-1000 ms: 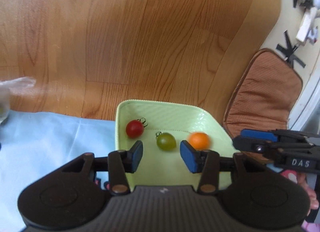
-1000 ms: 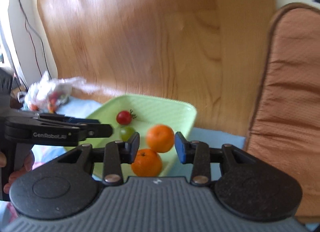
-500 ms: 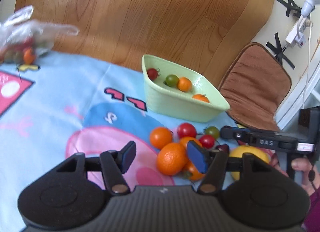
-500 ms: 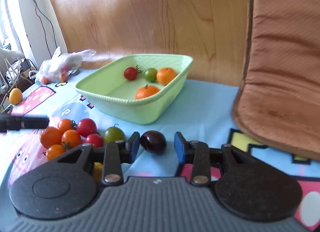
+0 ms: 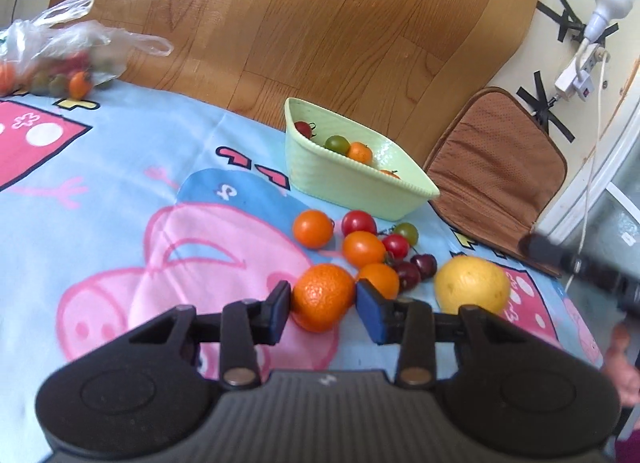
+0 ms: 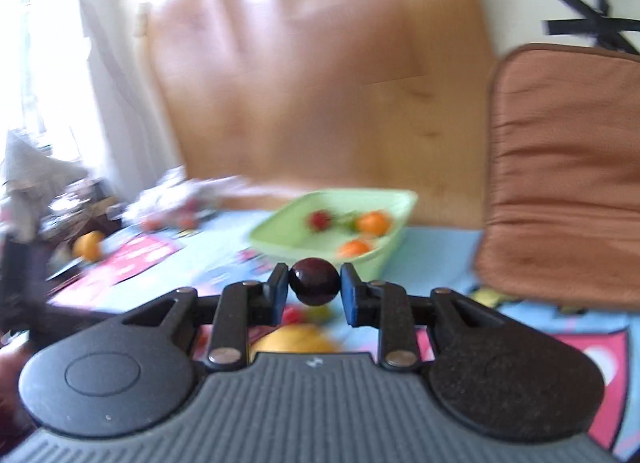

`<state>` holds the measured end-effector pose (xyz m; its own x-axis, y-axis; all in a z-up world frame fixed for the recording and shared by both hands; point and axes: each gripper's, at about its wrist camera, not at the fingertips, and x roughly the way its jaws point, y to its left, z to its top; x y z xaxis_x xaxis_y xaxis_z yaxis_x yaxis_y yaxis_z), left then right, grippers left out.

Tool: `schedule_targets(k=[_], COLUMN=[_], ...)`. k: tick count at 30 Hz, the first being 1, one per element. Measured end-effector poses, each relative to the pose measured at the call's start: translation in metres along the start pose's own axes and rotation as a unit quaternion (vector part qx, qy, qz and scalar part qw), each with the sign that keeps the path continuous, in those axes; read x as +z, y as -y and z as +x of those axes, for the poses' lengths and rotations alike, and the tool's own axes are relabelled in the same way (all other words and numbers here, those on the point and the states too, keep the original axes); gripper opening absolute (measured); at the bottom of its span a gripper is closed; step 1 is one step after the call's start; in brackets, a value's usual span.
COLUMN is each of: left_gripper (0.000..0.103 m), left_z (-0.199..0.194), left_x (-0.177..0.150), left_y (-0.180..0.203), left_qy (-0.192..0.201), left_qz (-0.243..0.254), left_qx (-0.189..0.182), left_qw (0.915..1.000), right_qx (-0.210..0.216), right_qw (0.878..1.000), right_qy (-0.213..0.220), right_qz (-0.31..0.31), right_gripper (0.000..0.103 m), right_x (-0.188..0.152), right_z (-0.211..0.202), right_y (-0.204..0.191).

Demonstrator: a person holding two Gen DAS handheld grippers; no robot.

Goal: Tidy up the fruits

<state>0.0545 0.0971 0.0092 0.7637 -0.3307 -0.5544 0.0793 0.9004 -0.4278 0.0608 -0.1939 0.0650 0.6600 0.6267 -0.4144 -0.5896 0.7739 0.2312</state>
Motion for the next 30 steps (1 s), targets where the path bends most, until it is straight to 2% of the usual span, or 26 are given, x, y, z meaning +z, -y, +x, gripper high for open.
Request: schedule_targets(k=[2, 5, 9, 11, 14, 17, 20, 25, 29, 30], left_gripper=[0.036, 0.036, 0.036, 0.037, 0.038, 0.046, 0.053, 0.054, 0.054, 0.051], left_z=[-0.011, -0.024, -0.028, -0.03, -0.033, -0.039, -0.046, -0.045, -0.037, -0.035], left_x=[-0.008, -0.024, -0.045, -0.052, -0.054, -0.053, -0.052, -0.056, -0.053, -0.054], left_y=[0.003, 0.016, 0.036, 0.044, 0.048, 0.052, 0.058, 0.066, 0.062, 0.06], left_qy=[-0.003, -0.015, -0.036, -0.03, -0.028, -0.02, -0.009, -0.007, -0.012, -0.014], left_qz=[0.004, 0.03, 0.071, 0.094, 0.1, 0.109, 0.124, 0.16, 0.154, 0.154], left_qx=[-0.012, -0.034, -0.052, -0.043, -0.037, -0.035, -0.037, -0.016, -0.009, -0.007], left_qw=[0.9999, 0.9989, 0.9955, 0.9942, 0.9939, 0.9933, 0.9916, 0.9869, 0.9879, 0.9879], right_qx=[0.014, 0.012, 0.006, -0.001, -0.006, -0.008, -0.01, -0.01, -0.013, -0.013], right_qw=[1.0, 0.998, 0.996, 0.995, 0.994, 0.993, 0.993, 0.992, 0.992, 0.992], right_qy=[-0.022, -0.047, -0.068, -0.076, -0.082, -0.082, -0.078, -0.082, -0.082, -0.081], right_qz=[-0.008, -0.036, -0.056, -0.069, -0.076, -0.08, -0.083, -0.097, -0.097, -0.099], right_gripper=[0.03, 0.03, 0.031, 0.031, 0.032, 0.033, 0.05, 0.05, 0.05, 0.049], right_x=[-0.019, -0.044, -0.059, -0.064, -0.07, -0.073, -0.077, -0.083, -0.084, -0.084], right_z=[0.001, 0.006, 0.015, 0.017, 0.016, 0.011, 0.004, 0.002, 0.005, 0.006], right_y=[-0.017, -0.04, -0.055, -0.063, -0.068, -0.069, -0.072, -0.077, -0.078, -0.078])
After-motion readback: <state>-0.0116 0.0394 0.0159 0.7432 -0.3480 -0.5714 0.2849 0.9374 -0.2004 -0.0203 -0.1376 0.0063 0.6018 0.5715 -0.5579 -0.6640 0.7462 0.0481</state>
